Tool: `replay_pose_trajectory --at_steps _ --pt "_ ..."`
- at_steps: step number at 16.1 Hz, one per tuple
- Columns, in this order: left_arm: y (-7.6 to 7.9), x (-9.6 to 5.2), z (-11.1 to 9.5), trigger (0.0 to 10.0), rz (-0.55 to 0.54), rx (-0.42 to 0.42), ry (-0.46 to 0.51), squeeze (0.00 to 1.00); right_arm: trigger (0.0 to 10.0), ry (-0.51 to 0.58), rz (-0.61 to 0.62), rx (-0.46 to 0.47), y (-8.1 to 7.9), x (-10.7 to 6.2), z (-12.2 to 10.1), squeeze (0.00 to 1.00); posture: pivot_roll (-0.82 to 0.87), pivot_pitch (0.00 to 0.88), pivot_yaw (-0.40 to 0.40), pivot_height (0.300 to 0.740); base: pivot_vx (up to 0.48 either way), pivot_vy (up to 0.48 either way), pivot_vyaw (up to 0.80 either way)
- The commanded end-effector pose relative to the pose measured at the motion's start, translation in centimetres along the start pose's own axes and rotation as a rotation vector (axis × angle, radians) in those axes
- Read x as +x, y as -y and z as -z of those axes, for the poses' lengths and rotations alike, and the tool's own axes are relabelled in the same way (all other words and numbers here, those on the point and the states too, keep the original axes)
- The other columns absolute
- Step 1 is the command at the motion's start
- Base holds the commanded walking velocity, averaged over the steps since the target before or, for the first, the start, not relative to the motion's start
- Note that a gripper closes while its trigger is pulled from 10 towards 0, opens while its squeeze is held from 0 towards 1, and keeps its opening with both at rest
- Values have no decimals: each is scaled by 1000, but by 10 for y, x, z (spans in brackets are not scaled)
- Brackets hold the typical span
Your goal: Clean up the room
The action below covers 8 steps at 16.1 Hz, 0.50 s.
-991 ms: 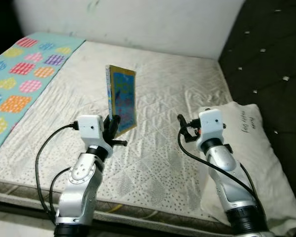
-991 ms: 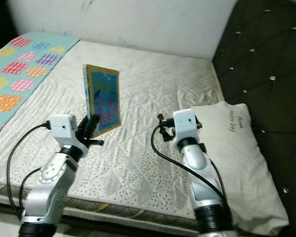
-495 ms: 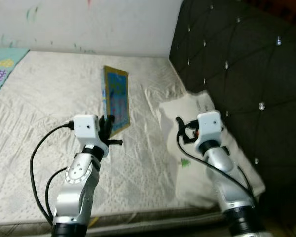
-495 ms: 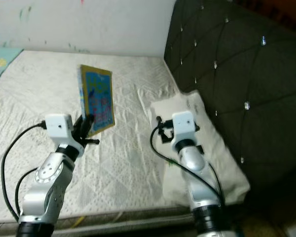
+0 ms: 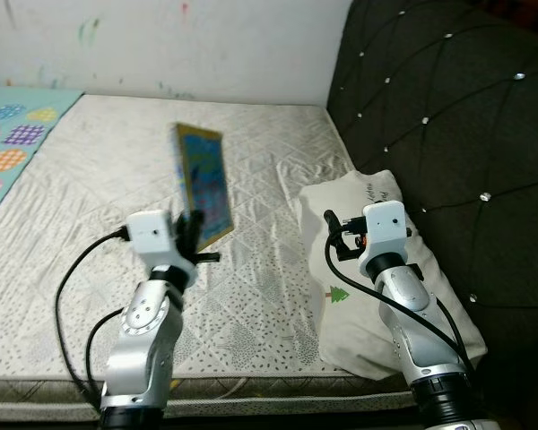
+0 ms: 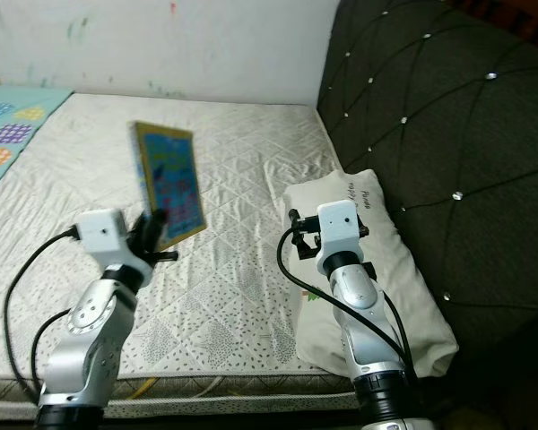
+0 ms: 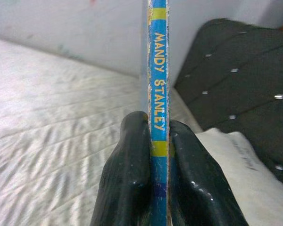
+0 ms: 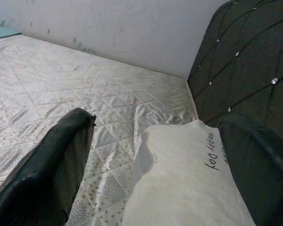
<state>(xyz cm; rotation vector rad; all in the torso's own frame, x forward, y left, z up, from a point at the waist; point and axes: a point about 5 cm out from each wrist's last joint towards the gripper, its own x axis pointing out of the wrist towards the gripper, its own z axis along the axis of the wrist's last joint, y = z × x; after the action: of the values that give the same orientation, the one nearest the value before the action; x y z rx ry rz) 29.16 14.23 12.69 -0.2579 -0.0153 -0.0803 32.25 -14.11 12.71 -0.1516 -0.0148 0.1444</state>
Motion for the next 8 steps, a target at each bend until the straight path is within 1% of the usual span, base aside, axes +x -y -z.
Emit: replay_pose_trajectory --at_steps 1,2,3,4,5,6,8 --pt "-6 -1 1 10000 -41 -3 -16 0 10000 7 9 -3 6 -2 -2 0 8 23 -70 740 0 0 0" --pt "-13 -2 5 10000 -73 -19 -54 0 10000 5 8 -9 7 -2 -3 0 8 41 -76 740 0 0 0" --pt "-16 -3 5 10000 -83 -69 -63 0 10000 3 6 -10 7 -3 -3 0 7 46 -78 740 0 0 0" --pt "-16 -5 9 10000 -99 -170 -119 0 10000 2 4 -18 7 -5 -4 0 5 69 -85 740 0 0 0" --pt "-13 -6 10 10000 -103 -288 -140 0 10000 0 5 -21 8 -7 -5 0 8 84 -87 740 0 0 0" --pt "-10 -7 10 10000 -86 -329 -159 0 10000 -2 5 -22 7 -8 -5 0 7 93 -86 740 0 0 0" --pt "-7 -10 12 10000 -55 -274 -190 0 10000 -6 7 -16 5 -11 -5 0 8 98 -79 740 0 0 0"
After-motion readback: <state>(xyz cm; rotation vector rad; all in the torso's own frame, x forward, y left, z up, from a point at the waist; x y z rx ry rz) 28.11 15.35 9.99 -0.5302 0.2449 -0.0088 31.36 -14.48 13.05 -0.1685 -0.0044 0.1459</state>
